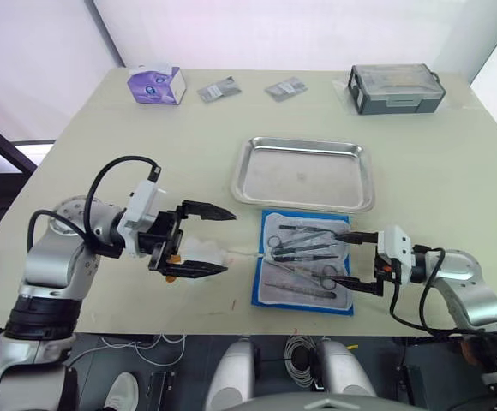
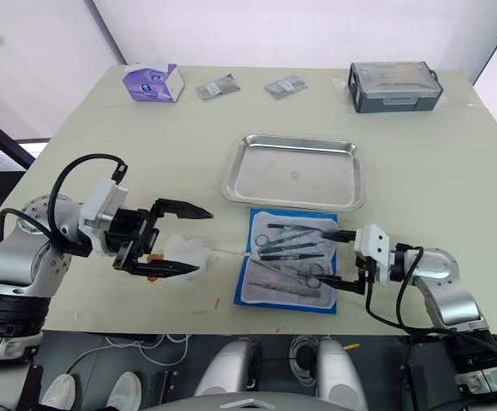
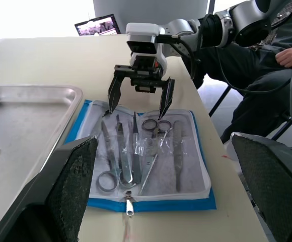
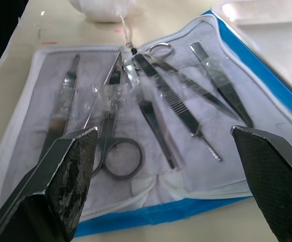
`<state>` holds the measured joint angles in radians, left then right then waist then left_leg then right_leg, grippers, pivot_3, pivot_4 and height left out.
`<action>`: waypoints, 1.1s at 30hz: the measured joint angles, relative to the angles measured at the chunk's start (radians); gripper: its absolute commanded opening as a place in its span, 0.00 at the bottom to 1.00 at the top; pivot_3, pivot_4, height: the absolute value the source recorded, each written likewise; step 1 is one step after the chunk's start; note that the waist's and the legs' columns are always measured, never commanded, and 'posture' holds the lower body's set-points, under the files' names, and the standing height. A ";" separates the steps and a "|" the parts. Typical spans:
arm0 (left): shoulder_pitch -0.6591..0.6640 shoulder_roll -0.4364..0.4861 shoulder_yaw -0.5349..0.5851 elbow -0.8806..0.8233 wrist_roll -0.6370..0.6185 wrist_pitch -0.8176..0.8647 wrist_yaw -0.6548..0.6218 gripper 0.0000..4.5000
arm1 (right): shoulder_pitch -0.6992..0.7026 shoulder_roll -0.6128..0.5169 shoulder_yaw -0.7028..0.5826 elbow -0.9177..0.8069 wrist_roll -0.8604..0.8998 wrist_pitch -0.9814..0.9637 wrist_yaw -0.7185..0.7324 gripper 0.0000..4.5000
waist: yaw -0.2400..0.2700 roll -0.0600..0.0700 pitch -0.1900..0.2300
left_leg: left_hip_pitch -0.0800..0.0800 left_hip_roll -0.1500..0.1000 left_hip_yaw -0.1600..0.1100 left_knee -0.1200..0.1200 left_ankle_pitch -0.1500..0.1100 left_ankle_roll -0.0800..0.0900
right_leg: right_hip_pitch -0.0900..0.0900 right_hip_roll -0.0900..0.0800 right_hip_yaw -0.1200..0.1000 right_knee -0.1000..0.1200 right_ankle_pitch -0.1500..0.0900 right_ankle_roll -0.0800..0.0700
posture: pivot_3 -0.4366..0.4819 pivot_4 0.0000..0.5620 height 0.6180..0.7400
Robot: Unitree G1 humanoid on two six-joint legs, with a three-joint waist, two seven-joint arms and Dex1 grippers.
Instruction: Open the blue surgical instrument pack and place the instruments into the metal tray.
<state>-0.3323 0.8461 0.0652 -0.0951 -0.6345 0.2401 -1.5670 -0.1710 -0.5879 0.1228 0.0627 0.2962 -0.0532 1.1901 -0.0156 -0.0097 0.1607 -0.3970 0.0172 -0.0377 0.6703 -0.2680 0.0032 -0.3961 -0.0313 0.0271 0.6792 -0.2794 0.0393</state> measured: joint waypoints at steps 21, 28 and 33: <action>-0.001 0.009 -0.019 0.026 0.000 0.014 0.000 1.00 | -0.027 0.023 0.023 0.105 -0.017 -0.090 0.015 0.98 | 0.000 0.000 0.000 | 0.001 0.000 0.001 0.000 0.000 0.000 | 0.000 0.000 0.000 0.000 0.000 0.000 | 0.48 0.27 1.00; -0.058 -0.024 -0.045 0.073 0.028 0.006 0.001 1.00 | -0.051 0.018 0.042 0.135 -0.023 -0.103 0.027 0.98 | -0.001 -0.002 -0.001 | 0.002 0.001 0.001 0.000 0.000 0.000 | 0.001 0.001 0.001 0.000 0.000 0.000 | 0.48 0.27 1.00; -0.137 -0.080 -0.090 0.170 0.083 -0.016 0.004 1.00 | -0.053 0.000 0.063 0.131 -0.023 -0.069 0.030 0.98 | 0.001 -0.004 -0.003 | 0.002 0.000 0.001 0.000 0.000 0.000 | 0.001 0.001 0.000 0.000 0.000 0.000 | 0.48 0.27 1.00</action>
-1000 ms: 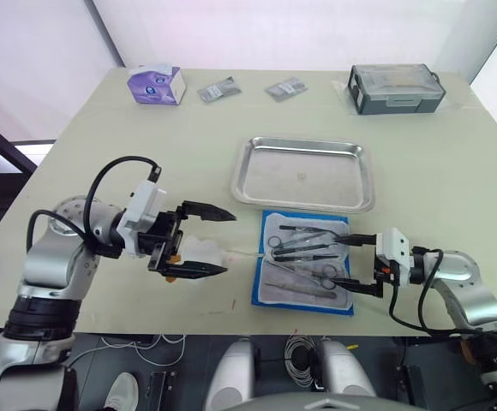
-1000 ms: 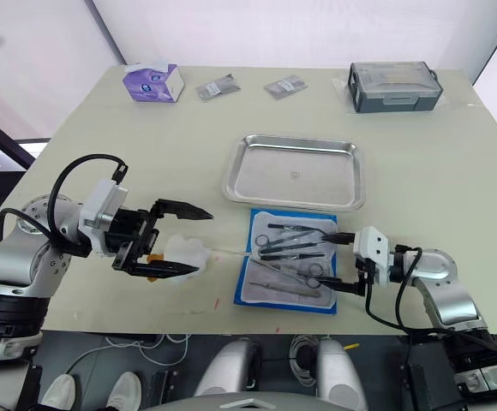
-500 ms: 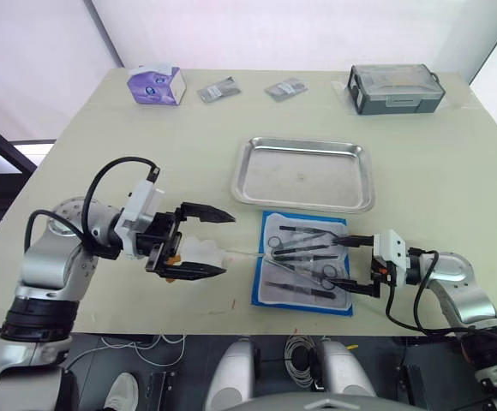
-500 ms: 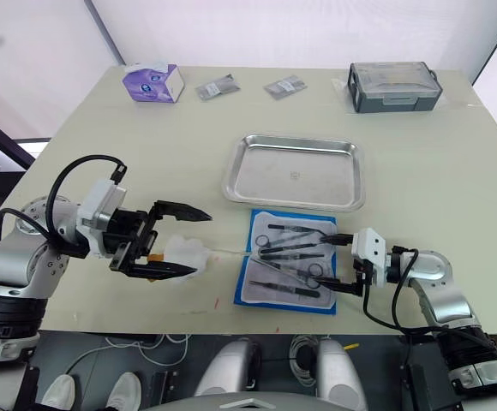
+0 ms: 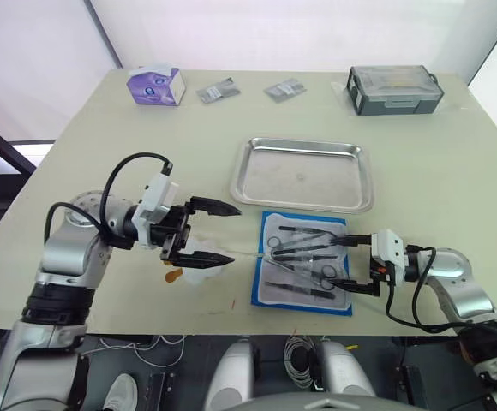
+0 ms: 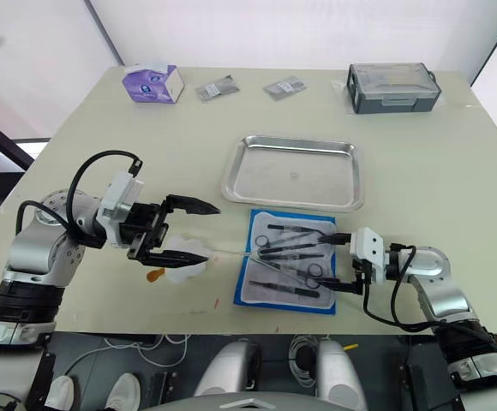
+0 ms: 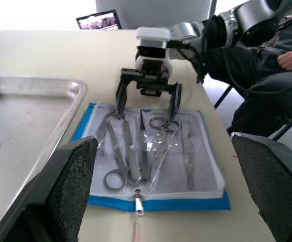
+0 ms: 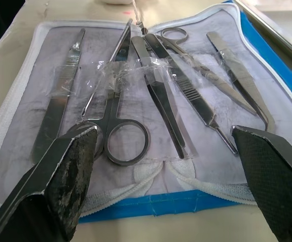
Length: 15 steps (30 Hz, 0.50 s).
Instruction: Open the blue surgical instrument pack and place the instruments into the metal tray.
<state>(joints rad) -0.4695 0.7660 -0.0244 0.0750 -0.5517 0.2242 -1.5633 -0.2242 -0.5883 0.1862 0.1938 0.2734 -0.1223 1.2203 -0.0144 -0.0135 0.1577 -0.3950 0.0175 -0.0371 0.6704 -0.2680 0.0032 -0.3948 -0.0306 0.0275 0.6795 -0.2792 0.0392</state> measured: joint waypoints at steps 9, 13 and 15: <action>-0.202 -0.154 -0.116 0.330 0.167 -0.124 -0.001 0.88 | -0.014 -0.001 0.020 0.004 0.000 0.015 -0.004 1.00 | -0.007 -0.006 -0.004 | 0.000 0.000 0.000 0.000 0.000 0.000 | 0.000 0.001 0.001 0.000 0.000 0.000 | 0.48 0.27 1.00; -0.262 -0.195 -0.147 0.479 0.220 -0.189 -0.003 0.65 | -0.015 -0.002 0.018 0.008 0.000 0.016 -0.004 1.00 | -0.004 -0.007 -0.004 | 0.000 0.000 0.000 0.000 0.000 0.000 | 0.000 0.001 0.000 0.000 0.000 0.000 | 0.48 0.27 1.00; -0.284 -0.226 -0.167 0.542 0.254 -0.245 -0.003 0.65 | -0.015 -0.002 0.019 0.008 0.000 0.016 -0.005 1.00 | -0.005 -0.007 -0.004 | 0.000 0.000 0.000 0.000 0.000 0.000 | 0.000 0.001 0.000 0.000 0.000 0.000 | 0.48 0.27 1.00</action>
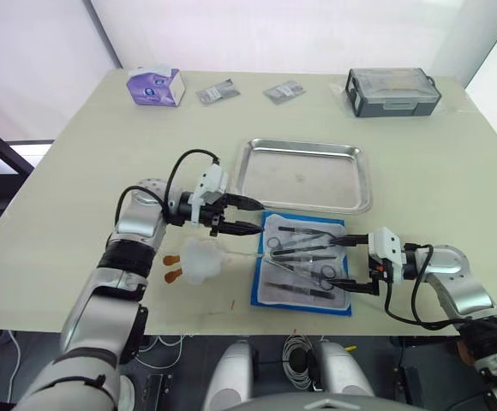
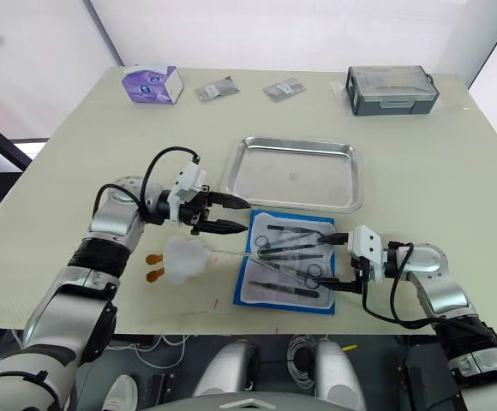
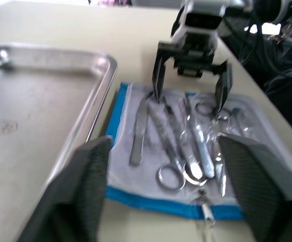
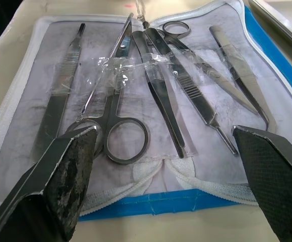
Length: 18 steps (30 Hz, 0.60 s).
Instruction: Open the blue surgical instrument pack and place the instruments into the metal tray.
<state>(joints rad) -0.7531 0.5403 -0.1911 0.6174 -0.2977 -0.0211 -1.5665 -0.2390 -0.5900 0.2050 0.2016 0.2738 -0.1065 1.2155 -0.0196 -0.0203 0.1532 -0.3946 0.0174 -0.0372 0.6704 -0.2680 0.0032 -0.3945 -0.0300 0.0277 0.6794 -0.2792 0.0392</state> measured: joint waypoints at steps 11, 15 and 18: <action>-0.107 -0.113 -0.024 0.305 0.124 -0.194 -0.001 0.17 | 0.011 0.002 -0.006 -0.005 0.000 0.000 -0.007 1.00 | 0.002 -0.002 -0.001 | 0.000 0.000 0.000 0.000 0.000 0.000 | 0.000 0.000 0.000 0.000 0.000 0.000 | 0.48 0.27 1.00; -0.125 -0.145 -0.024 0.341 0.153 -0.219 -0.001 0.17 | 0.015 0.002 -0.008 -0.009 0.000 0.000 -0.011 1.00 | 0.002 -0.002 -0.001 | 0.000 0.000 0.000 0.000 0.000 0.000 | 0.000 0.000 0.000 0.000 0.000 0.000 | 0.48 0.27 1.00; -0.142 -0.163 -0.024 0.376 0.180 -0.237 0.004 0.17 | 0.018 0.002 -0.009 -0.012 0.001 0.000 -0.015 1.00 | 0.002 -0.002 -0.001 | 0.000 0.000 0.000 0.000 0.000 0.000 | 0.000 0.000 0.000 0.000 0.000 0.000 | 0.48 0.27 1.00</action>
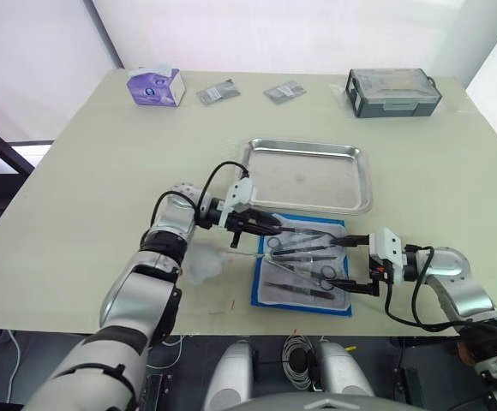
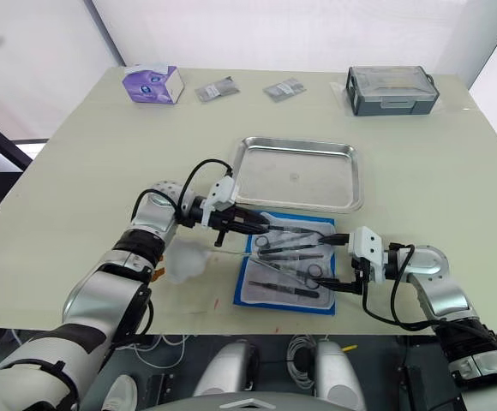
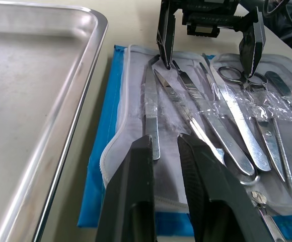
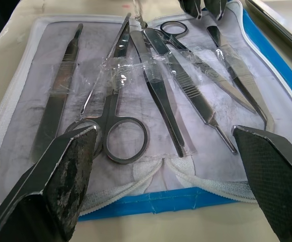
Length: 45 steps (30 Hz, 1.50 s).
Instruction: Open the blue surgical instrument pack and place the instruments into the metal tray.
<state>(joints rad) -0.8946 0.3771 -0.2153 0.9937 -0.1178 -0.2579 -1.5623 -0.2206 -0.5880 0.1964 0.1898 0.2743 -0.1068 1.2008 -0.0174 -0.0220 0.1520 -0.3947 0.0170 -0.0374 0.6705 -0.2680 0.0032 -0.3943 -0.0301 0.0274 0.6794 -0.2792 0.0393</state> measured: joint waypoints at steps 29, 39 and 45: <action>-0.052 -0.045 0.006 0.098 0.149 -0.095 0.083 0.17 | 0.012 0.000 -0.005 -0.016 0.000 0.016 -0.011 1.00 | 0.000 0.000 -0.001 | 0.000 0.000 0.000 0.000 0.000 0.000 | 0.000 0.000 0.000 0.000 0.000 0.000 | 0.48 0.27 1.00; -0.066 -0.052 -0.013 0.102 0.171 -0.074 0.078 0.01 | 0.017 0.000 -0.006 -0.016 0.000 0.020 -0.011 1.00 | 0.001 0.000 -0.006 | 0.001 0.000 0.000 0.000 0.000 0.000 | 0.001 0.000 0.000 0.000 0.000 0.000 | 0.48 0.27 1.00; -0.068 -0.052 -0.013 0.103 0.172 -0.066 0.069 0.01 | 0.018 0.000 -0.005 -0.016 0.000 0.022 -0.011 1.00 | 0.001 0.000 -0.006 | 0.002 0.000 -0.001 0.000 0.000 0.000 | 0.003 0.000 0.000 -0.001 0.000 0.000 | 0.48 0.27 1.00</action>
<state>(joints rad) -0.9630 0.3248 -0.2282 1.0962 0.0538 -0.3242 -1.4935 -0.2028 -0.5880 0.1911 0.1736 0.2742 -0.0850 1.1894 -0.0164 -0.0218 0.1456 -0.3928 0.0168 -0.0380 0.6703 -0.2681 0.0033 -0.3917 -0.0302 0.0270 0.6788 -0.2793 0.0394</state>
